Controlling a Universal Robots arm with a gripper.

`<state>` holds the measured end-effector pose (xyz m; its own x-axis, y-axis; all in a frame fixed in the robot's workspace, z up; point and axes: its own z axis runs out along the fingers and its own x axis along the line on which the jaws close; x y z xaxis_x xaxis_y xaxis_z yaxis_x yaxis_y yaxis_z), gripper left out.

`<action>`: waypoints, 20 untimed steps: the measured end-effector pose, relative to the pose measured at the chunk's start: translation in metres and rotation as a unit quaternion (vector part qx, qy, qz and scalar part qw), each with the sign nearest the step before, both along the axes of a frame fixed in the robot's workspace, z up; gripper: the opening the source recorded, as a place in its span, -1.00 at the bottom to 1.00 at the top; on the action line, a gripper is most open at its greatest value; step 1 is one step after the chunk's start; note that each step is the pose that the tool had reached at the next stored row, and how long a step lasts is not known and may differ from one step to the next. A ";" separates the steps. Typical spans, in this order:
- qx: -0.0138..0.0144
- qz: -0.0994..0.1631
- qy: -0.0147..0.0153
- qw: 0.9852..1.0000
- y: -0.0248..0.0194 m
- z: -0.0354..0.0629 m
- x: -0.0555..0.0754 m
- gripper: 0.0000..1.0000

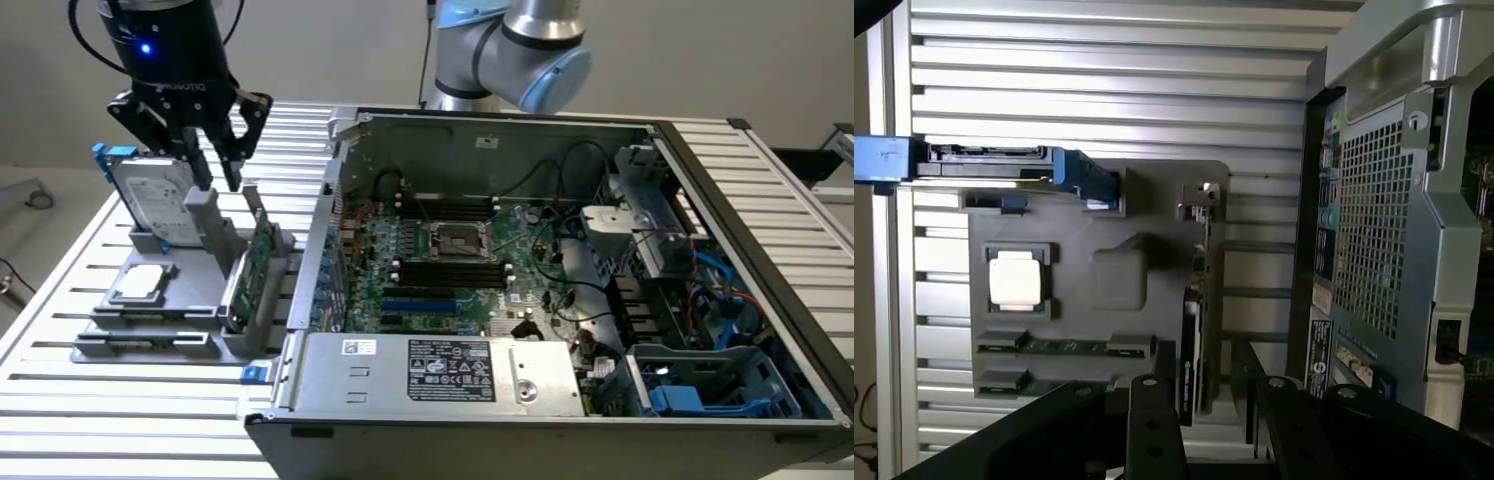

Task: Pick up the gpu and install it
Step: 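Pick up the gpu and move the gpu toward the slot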

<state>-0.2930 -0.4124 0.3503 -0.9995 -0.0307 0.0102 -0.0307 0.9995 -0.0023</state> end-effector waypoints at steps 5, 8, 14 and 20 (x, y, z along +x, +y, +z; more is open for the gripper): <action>0.000 0.000 0.000 1.000 -0.0092 -0.0090 0.000 -0.28; 0.000 0.000 0.000 1.000 -0.0146 -0.0146 0.000 -0.28; 0.000 0.000 0.000 1.000 -0.0175 -0.0253 0.000 -0.28; 0.000 -0.001 0.000 1.000 -0.0176 -0.0364 -0.002 -0.28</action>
